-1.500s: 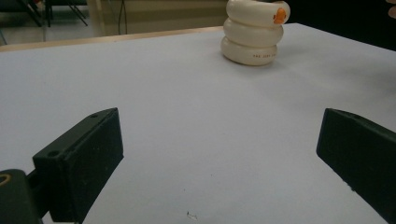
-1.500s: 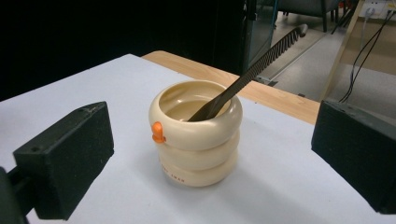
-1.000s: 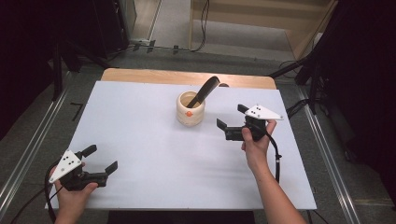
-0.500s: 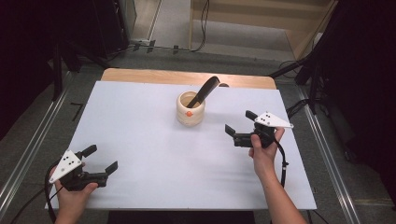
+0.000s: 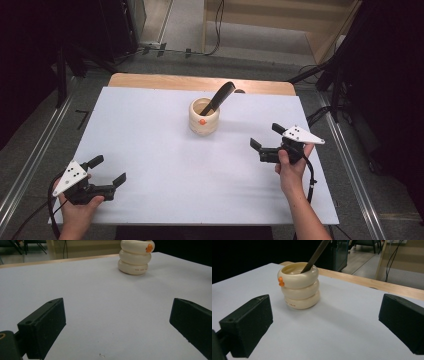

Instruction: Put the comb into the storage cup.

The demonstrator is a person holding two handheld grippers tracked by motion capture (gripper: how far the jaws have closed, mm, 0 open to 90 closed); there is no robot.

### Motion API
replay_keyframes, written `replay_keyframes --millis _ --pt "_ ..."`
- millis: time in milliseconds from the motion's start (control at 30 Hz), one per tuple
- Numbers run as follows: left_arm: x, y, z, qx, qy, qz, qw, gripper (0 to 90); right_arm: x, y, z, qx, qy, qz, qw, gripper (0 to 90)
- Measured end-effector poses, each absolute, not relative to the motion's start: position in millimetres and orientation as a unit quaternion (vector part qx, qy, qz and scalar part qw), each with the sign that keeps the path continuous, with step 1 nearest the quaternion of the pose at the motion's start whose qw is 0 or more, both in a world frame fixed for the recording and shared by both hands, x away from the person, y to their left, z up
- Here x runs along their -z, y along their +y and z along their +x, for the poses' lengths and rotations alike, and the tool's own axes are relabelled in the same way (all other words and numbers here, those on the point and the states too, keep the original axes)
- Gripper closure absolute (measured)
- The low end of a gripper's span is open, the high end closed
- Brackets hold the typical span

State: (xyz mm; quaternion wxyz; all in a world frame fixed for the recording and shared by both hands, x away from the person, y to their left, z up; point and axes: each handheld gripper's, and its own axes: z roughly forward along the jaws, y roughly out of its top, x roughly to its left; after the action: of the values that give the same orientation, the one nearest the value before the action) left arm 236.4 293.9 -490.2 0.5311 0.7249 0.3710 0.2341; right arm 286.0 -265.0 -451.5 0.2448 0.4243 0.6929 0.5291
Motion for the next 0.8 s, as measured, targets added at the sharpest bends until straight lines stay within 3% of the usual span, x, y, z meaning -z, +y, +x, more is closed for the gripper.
replay_keyframes --millis 800 --pt "490.3 293.9 235.5 -0.234 0.365 0.726 0.534 0.2 471.5 -293.8 260.8 -0.522 0.682 0.445 0.253 0.0"
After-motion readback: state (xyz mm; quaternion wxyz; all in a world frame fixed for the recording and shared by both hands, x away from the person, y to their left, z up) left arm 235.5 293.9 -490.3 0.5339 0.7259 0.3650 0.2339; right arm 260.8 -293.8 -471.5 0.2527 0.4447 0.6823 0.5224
